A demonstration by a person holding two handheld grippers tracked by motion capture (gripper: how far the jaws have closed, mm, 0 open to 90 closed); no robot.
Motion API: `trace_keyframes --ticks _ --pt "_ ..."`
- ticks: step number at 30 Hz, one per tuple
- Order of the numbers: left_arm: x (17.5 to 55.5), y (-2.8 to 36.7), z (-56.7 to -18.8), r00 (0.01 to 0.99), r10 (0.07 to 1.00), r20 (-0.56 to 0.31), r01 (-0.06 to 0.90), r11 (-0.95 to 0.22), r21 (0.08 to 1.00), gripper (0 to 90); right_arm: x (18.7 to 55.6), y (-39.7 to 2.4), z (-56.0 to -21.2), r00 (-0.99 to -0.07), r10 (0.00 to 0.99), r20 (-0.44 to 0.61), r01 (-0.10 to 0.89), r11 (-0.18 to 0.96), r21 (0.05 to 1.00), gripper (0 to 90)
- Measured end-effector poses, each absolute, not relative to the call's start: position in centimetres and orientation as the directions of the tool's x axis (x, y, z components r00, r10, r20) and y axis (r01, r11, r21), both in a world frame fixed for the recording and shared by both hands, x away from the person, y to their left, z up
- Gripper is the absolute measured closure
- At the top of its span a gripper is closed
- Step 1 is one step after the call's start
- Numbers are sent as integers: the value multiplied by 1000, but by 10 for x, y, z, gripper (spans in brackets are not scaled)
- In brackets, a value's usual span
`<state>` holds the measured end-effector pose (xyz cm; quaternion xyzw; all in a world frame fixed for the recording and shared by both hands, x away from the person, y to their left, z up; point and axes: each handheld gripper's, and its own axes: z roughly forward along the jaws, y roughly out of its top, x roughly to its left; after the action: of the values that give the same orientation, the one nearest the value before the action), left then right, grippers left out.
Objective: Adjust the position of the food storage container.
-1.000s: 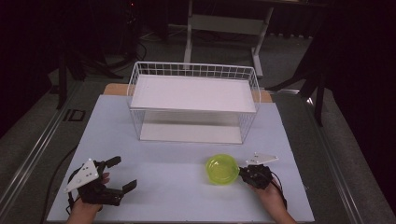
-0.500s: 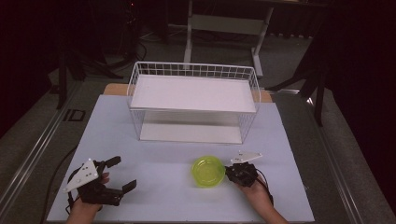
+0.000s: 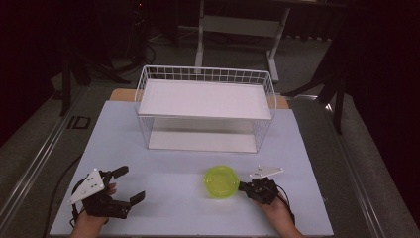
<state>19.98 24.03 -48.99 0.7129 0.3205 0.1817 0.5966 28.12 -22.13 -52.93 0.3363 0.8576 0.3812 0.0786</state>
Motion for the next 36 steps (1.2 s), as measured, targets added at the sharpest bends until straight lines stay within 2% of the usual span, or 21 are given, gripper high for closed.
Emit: trace_keyframes --ticks 7,13,26,36 --pt "199 241 -490 727 675 -122 237 -80 968 4 271 -211 -533 -780 612 130 521 520 677 900" --pt "200 240 -490 729 673 -122 238 -82 968 4 261 -206 -531 -807 571 150 500 524 690 900" --pt "200 239 -490 731 673 -117 238 -89 967 4 268 -162 -530 -856 494 150 441 550 710 900" --pt "199 240 -490 732 671 -119 236 -85 968 4 281 -145 -532 -854 504 131 434 549 714 900"
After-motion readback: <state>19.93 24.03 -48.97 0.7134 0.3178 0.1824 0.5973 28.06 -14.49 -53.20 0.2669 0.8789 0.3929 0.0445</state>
